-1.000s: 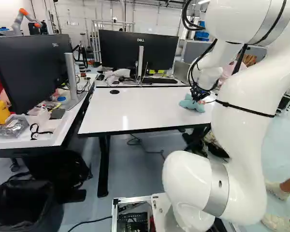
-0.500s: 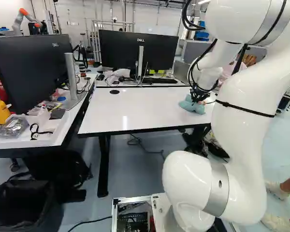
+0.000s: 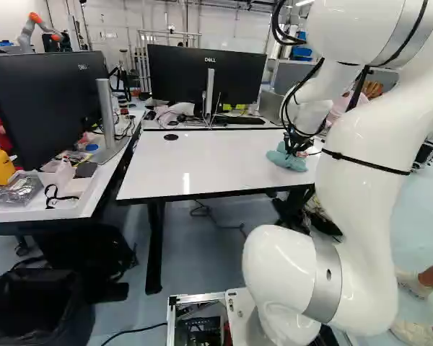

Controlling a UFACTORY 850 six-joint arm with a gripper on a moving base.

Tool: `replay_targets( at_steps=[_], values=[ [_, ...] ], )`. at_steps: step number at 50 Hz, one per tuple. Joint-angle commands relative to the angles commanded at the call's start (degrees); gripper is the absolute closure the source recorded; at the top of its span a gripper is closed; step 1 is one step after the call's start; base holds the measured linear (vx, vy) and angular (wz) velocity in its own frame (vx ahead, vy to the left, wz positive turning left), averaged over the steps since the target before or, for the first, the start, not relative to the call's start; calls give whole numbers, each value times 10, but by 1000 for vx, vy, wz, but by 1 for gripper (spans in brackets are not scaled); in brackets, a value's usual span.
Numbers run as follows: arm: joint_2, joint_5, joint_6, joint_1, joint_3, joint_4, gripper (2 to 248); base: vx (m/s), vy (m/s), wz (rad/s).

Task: Clean the table with the green towel

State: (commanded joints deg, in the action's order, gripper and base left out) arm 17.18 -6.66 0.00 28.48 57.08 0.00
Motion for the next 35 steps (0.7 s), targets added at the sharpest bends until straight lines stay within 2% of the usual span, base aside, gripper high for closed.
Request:
replay_targets(
  at_steps=[11,26,35],
  values=[
    [1,0,0,-2,1,0,221,0,0,0],
    [10,0,0,-27,12,0,221,0,0,0],
    [28,0,0,-34,35,0,221,0,0,0]
  ],
)
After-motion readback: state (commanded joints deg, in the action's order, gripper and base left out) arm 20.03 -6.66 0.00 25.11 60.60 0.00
